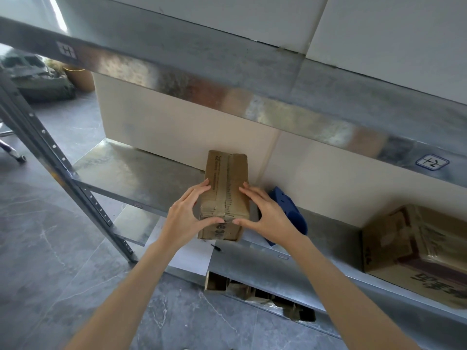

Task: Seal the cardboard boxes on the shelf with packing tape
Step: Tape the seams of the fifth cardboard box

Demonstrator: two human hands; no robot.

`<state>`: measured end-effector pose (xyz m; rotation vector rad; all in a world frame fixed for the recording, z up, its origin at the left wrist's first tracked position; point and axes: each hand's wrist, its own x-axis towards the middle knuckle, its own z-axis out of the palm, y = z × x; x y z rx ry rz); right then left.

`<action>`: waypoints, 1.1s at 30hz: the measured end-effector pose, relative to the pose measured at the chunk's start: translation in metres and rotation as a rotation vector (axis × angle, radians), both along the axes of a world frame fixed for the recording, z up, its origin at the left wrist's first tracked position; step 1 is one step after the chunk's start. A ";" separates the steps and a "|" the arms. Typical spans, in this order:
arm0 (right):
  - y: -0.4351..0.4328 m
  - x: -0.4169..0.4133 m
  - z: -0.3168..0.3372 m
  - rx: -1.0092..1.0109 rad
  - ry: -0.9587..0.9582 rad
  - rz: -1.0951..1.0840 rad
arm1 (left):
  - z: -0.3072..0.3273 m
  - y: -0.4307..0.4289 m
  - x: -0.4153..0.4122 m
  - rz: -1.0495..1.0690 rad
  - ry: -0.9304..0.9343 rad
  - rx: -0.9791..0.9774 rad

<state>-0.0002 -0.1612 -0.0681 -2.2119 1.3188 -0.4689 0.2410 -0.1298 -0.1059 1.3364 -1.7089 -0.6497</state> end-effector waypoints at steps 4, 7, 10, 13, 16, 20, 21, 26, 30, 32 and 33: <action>0.003 0.001 -0.001 -0.025 0.007 0.002 | 0.002 0.001 0.000 -0.002 -0.018 0.001; 0.004 0.005 -0.003 -0.111 0.028 -0.030 | 0.003 0.001 -0.002 0.020 -0.029 0.002; 0.003 0.006 -0.002 -0.136 0.058 -0.037 | 0.002 0.002 -0.004 0.035 -0.019 0.003; 0.001 0.001 0.002 -0.084 0.108 0.010 | 0.001 0.004 -0.004 0.046 -0.015 0.019; -0.004 -0.008 0.007 -0.032 0.164 0.085 | 0.002 0.006 -0.004 0.074 -0.006 0.020; -0.009 -0.017 0.012 -0.060 0.170 0.167 | 0.008 0.017 0.000 0.168 0.022 0.028; -0.009 -0.017 0.012 -0.077 0.161 0.177 | 0.010 0.020 0.002 0.198 0.024 0.033; -0.011 0.001 0.005 -0.207 0.083 0.169 | 0.011 0.025 0.018 0.331 0.013 0.030; -0.005 0.025 -0.001 -0.312 0.049 0.124 | 0.009 0.029 0.027 0.385 0.049 0.025; -0.005 0.037 -0.003 -0.330 0.040 0.109 | 0.009 0.029 0.031 0.388 0.085 0.021; -0.006 0.043 -0.004 -0.339 0.039 0.098 | 0.010 0.028 0.032 0.386 0.103 0.028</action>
